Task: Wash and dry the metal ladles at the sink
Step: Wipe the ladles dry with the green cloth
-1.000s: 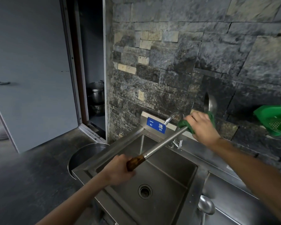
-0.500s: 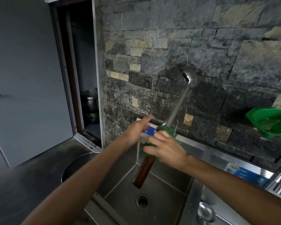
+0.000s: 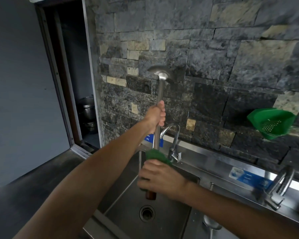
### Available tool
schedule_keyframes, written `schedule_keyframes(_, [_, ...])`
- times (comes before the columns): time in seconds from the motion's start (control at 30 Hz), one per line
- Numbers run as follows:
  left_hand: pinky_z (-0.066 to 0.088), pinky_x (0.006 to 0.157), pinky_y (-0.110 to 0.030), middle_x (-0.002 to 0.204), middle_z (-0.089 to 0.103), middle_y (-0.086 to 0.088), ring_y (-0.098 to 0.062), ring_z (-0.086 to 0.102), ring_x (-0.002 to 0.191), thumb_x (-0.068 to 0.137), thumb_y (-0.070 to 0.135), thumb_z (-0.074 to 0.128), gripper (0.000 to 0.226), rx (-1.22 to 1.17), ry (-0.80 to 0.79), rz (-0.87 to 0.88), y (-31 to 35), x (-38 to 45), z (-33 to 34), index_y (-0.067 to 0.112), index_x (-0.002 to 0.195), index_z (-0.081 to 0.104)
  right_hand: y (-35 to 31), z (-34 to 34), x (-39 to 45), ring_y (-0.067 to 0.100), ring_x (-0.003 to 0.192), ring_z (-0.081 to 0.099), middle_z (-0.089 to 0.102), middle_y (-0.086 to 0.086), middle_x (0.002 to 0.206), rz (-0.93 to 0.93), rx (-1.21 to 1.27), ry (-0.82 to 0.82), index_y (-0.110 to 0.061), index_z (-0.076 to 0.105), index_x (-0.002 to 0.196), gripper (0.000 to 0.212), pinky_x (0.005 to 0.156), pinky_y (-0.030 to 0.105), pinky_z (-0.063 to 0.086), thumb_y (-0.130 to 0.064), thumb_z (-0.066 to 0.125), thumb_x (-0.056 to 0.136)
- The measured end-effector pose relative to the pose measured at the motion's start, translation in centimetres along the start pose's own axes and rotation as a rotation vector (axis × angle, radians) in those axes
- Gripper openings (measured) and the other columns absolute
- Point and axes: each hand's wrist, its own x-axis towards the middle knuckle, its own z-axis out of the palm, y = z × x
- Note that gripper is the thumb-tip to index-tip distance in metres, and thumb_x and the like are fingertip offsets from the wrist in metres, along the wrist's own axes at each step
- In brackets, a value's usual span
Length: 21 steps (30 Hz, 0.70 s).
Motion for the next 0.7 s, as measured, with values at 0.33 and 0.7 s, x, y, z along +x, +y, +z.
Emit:
schedule_keyframes(0.33, [0.023, 0.036, -0.017, 0.052, 0.032, 0.006, -0.008, 0.022, 0.041, 0.104, 0.040, 0.040, 0.036, -0.406, 0.198, 0.062, -2.5, 0.7, -1.9, 0.017, 0.078, 0.046, -1.1, 1.0, -7.1, 0.015, 0.088, 0.058, 0.060, -0.009, 0.084, -0.206, 0.020, -0.092, -0.027, 0.058, 0.083, 0.023, 0.106, 0.029, 0.043, -0.011, 0.052, 0.097])
schedule_keyframes(0.7, [0.037, 0.041, -0.025, 0.058, 0.040, 0.001, -0.014, 0.035, 0.045, 0.101, 0.041, 0.045, 0.036, -0.110, 0.200, 0.132, -11.6, -4.1, -6.9, 0.006, 0.101, 0.054, 5.2, 0.1, -16.4, 0.003, 0.109, 0.058, 0.063, -0.022, 0.113, 0.767, 0.211, 0.028, -0.041, 0.064, 0.108, 0.073, 0.089, 0.036, 0.058, 0.011, 0.081, 0.059])
